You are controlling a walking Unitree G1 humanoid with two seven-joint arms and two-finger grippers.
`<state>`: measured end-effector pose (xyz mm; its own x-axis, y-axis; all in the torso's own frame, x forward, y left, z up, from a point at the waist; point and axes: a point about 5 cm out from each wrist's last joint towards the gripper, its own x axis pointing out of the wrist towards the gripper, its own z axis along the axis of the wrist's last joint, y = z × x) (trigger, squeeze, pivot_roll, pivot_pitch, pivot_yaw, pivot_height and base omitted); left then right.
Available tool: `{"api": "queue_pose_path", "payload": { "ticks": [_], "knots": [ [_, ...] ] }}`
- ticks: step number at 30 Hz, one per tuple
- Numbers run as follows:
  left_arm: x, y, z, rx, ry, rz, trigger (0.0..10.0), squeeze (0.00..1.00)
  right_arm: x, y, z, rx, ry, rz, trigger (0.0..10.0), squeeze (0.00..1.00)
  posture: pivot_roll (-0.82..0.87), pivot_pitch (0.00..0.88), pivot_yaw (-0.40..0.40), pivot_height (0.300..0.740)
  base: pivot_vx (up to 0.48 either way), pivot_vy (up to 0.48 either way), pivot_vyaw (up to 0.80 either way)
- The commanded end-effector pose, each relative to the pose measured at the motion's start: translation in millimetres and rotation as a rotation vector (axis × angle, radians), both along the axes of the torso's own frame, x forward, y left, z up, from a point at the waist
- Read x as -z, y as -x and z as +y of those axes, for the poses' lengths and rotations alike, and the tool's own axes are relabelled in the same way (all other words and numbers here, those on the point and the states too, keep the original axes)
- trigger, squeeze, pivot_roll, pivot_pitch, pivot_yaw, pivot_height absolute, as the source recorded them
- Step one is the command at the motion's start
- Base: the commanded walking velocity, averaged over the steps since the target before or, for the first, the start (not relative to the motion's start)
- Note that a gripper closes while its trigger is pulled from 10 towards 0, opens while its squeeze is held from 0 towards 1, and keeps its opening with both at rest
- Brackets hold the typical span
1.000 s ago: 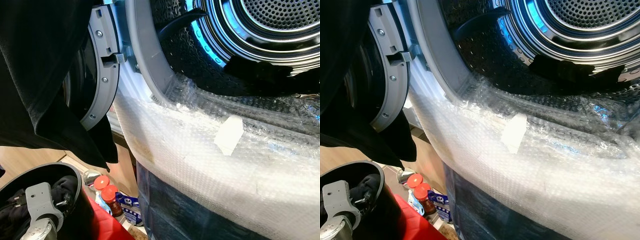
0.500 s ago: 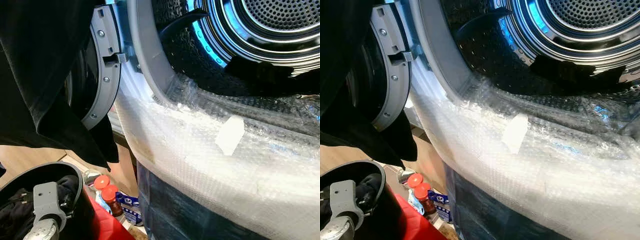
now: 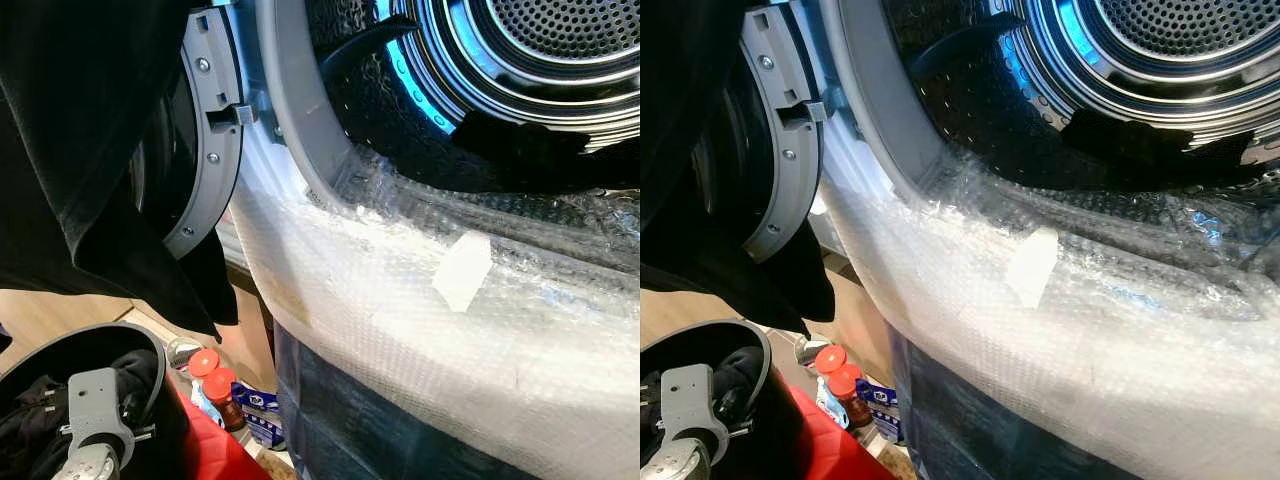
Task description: Clothes washing
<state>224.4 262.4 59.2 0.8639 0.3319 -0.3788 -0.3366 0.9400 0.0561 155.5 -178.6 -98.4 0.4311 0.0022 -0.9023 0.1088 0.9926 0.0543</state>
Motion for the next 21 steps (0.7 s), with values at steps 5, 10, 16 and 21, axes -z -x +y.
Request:
{"api": "queue_pose_path", "payload": {
  "ticks": [5,10,16,21],
  "knots": [
    [-32.1,-6.8,-11.5,0.170,-0.068,-0.142,0.0,0.00,1.7,3.7,1.9,-0.018,-0.001,0.020,10.0,0.00,0.06,0.044,0.056,0.740,0.000,0.000,0.00],
    [-56.7,-11.4,-55.7,0.647,-0.132,-0.175,0.0,0.00,1.4,3.0,1.8,-0.033,0.013,0.020,10.0,0.00,0.07,0.034,0.054,0.740,0.000,0.000,0.00],
    [-64.2,-3.3,-77.4,0.927,-0.121,-0.111,0.0,0.00,0.8,0.6,5.3,-0.068,0.015,0.014,10.0,0.00,0.06,0.023,0.059,0.740,0.000,0.000,0.00],
    [-78.0,-1.7,-88.1,1.201,-0.213,-0.011,0.0,0.00,-0.9,-4.0,6.9,-0.111,0.039,0.003,10.0,0.00,0.06,0.026,0.052,0.740,0.000,0.000,0.00]
  ]
}}
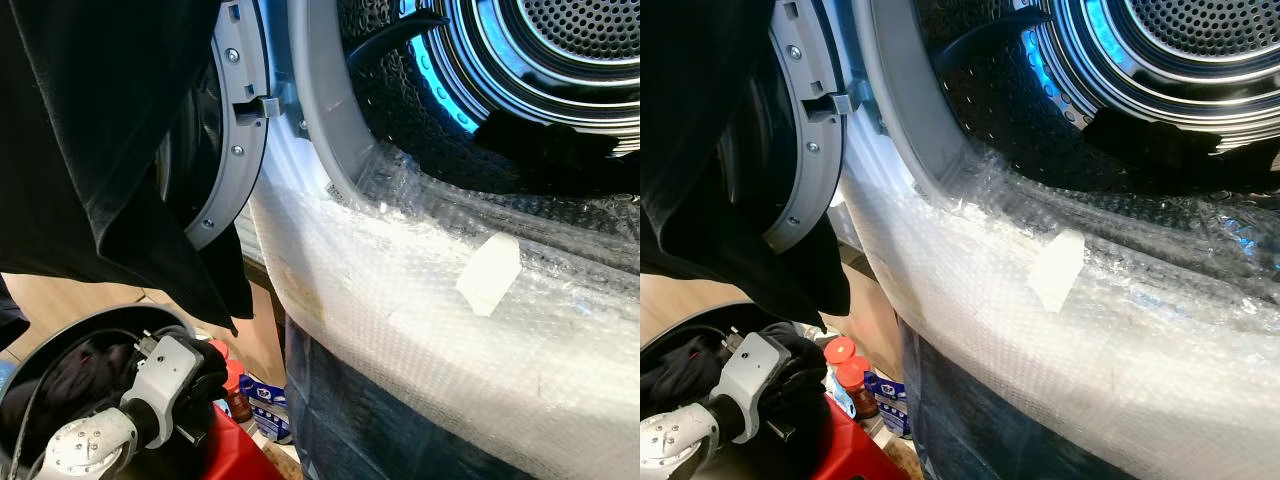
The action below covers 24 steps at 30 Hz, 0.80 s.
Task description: Clothes washing
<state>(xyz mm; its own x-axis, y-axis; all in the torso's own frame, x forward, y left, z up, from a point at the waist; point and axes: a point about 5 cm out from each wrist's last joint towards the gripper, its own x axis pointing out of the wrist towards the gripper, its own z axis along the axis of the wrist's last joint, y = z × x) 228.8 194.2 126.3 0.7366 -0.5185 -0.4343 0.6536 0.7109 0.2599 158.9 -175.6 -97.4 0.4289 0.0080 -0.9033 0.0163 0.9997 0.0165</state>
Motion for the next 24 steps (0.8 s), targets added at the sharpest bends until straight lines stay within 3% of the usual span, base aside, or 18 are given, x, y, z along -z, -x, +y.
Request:
{"api": "queue_pose_path", "payload": {
  "ticks": [1,3,7,12,18,24],
  "knots": [
    [-16.2,2.3,-20.4,0.186,0.000,-0.005,0.0,0.00,-0.1,-1.3,4.4,-0.021,0.001,0.000,10.0,0.00,0.06,0.026,0.052,0.740,0.000,0.000,0.00],
    [-26.6,0.6,-19.0,0.252,-0.058,0.012,0.0,0.00,-0.4,-2.2,5.2,-0.022,-0.003,-0.002,10.0,0.00,0.06,0.025,0.053,0.740,0.000,0.000,0.00],
    [-43.0,-0.8,-18.2,0.312,-0.081,0.030,0.0,0.00,-0.5,-2.4,5.6,-0.021,-0.008,-0.003,10.0,0.00,0.06,0.023,0.055,0.740,0.000,0.000,0.00],
    [-40.1,0.0,-16.8,0.271,-0.044,0.059,0.0,0.00,1.2,1.6,7.0,-0.015,-0.016,0.003,10.0,0.00,0.05,0.026,0.058,0.740,0.000,0.000,0.00],
    [-42.1,9.8,-0.8,0.282,-0.115,0.152,0.0,0.00,1.7,3.2,6.1,-0.026,-0.015,0.009,10.0,0.00,0.06,0.031,0.049,0.740,0.000,0.000,0.00],
    [-65.0,10.7,7.7,0.291,-0.165,0.130,0.0,0.00,0.1,-0.7,4.7,-0.030,-0.011,0.000,10.0,0.00,0.07,0.025,0.048,0.740,0.000,0.000,0.00]
  ]
}}
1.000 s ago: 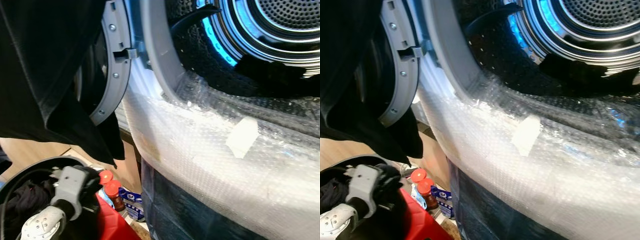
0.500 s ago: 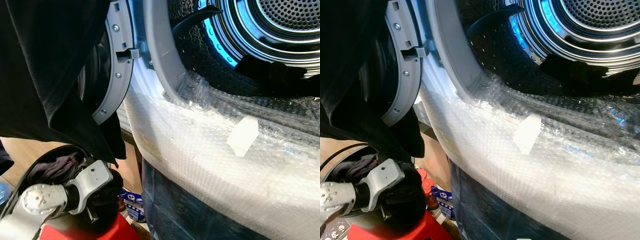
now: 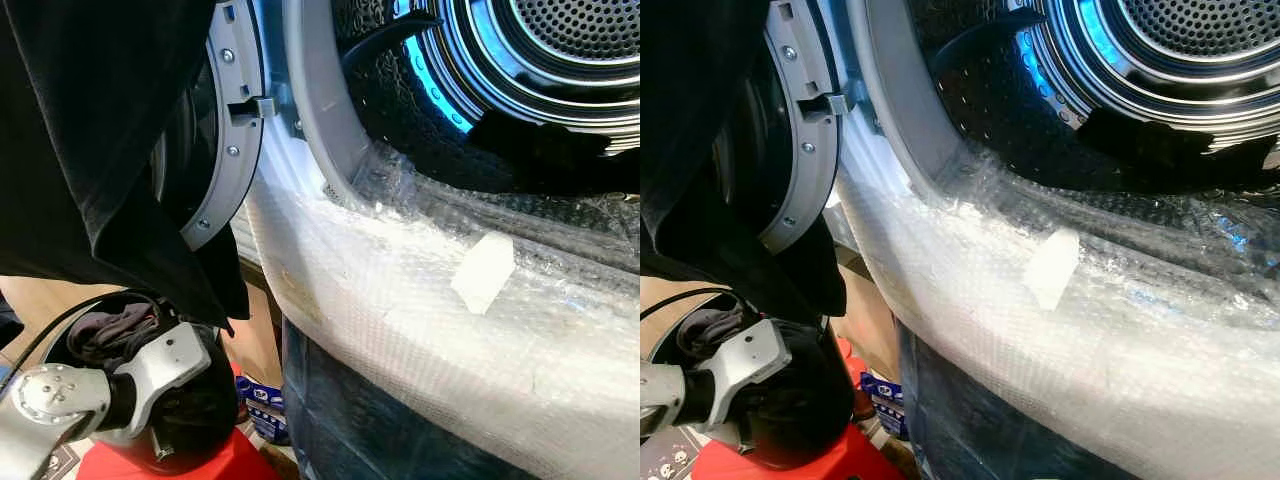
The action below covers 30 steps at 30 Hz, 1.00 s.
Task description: Clothes washing
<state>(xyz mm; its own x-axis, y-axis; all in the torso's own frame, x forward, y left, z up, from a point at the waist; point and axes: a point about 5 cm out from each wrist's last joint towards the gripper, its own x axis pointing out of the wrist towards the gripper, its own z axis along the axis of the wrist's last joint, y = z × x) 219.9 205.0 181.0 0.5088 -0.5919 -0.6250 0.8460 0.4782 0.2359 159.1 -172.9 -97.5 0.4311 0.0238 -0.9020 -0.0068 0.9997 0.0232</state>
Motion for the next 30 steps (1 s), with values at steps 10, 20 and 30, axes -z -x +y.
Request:
{"api": "queue_pose_path", "payload": {
  "ticks": [10,20,30],
  "knots": [
    [-38.7,-8.3,9.8,0.090,-0.138,-0.091,0.0,0.00,-1.5,-4.9,6.2,-0.019,-0.011,-0.010,10.0,0.00,0.08,0.013,0.053,0.740,0.000,0.000,0.00],
    [-33.8,-4.8,-30.4,0.378,0.091,0.069,0.0,0.00,-0.7,-3.0,7.2,-0.010,-0.023,-0.005,10.0,0.00,0.07,0.017,0.056,0.740,0.000,0.000,0.00],
    [-5.1,14.2,-95.1,0.723,0.303,0.294,0.0,0.00,-2.3,-7.3,9.6,-0.018,-0.031,-0.013,10.0,0.00,0.05,0.016,0.059,0.740,0.000,0.000,0.00]
  ]
}}
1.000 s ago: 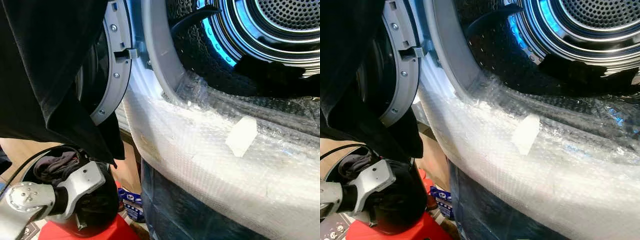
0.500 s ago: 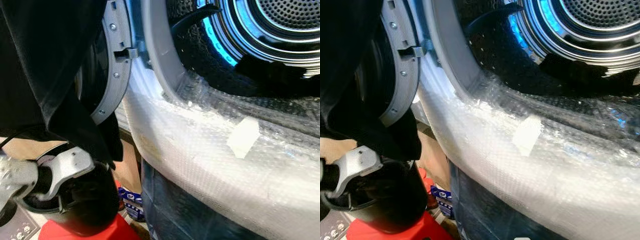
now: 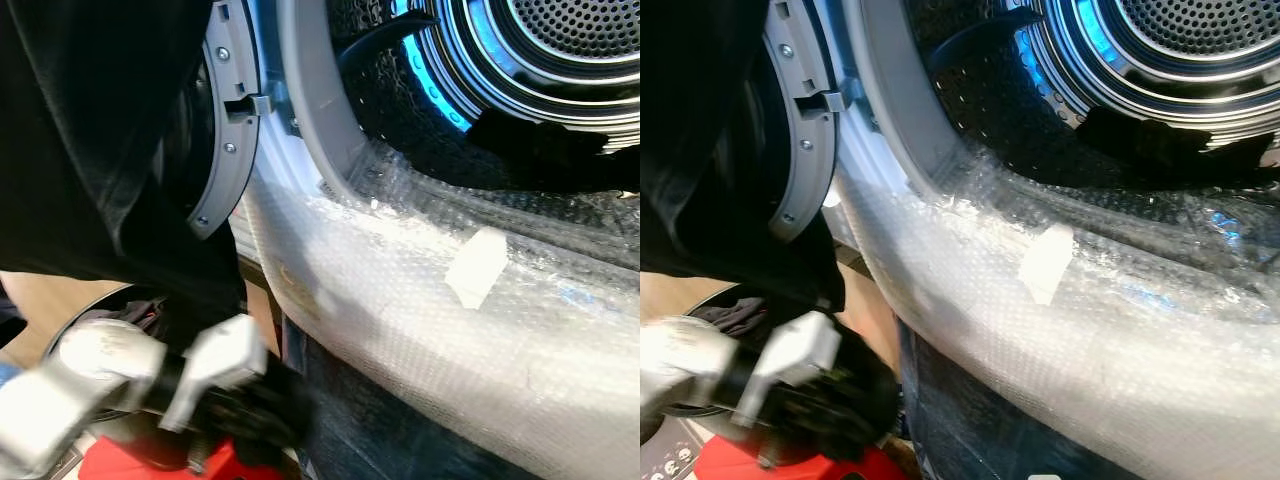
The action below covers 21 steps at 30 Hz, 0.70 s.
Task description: Clothes washing
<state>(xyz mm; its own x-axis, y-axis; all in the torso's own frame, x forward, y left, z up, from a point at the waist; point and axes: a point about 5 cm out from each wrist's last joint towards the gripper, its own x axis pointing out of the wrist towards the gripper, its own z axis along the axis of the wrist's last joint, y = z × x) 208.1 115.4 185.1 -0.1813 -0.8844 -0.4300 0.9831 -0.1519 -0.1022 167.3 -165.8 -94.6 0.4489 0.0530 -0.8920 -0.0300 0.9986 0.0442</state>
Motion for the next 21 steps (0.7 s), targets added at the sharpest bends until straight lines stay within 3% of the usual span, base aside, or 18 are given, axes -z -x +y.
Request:
{"api": "queue_pose_path", "payload": {
  "ticks": [1,8,10,21],
  "knots": [
    [3.4,2.6,-8.3,0.048,-0.002,0.003,0.0,0.00,0.4,0.3,2.9,0.004,-0.011,0.006,10.0,0.00,0.05,0.015,0.060,0.740,0.000,0.000,0.00],
    [36.3,2.4,-5.5,-0.023,-0.078,0.056,0.0,0.00,-0.3,-0.9,2.7,-0.018,-0.007,-0.007,10.0,0.00,0.05,0.022,0.056,0.740,0.000,0.000,0.00],
    [55.2,1.2,3.6,-0.133,-0.123,0.080,0.0,0.00,-2.6,-4.6,-1.2,-0.076,0.000,-0.034,10.0,0.00,0.05,0.029,0.053,0.740,0.000,0.000,0.00],
    [78.0,-4.6,23.3,-0.376,-0.152,0.068,0.0,0.00,-18.7,-24.8,-16.4,-0.420,0.033,-0.173,10.0,0.00,0.04,0.036,0.041,0.740,0.000,0.000,0.00]
  ]
}}
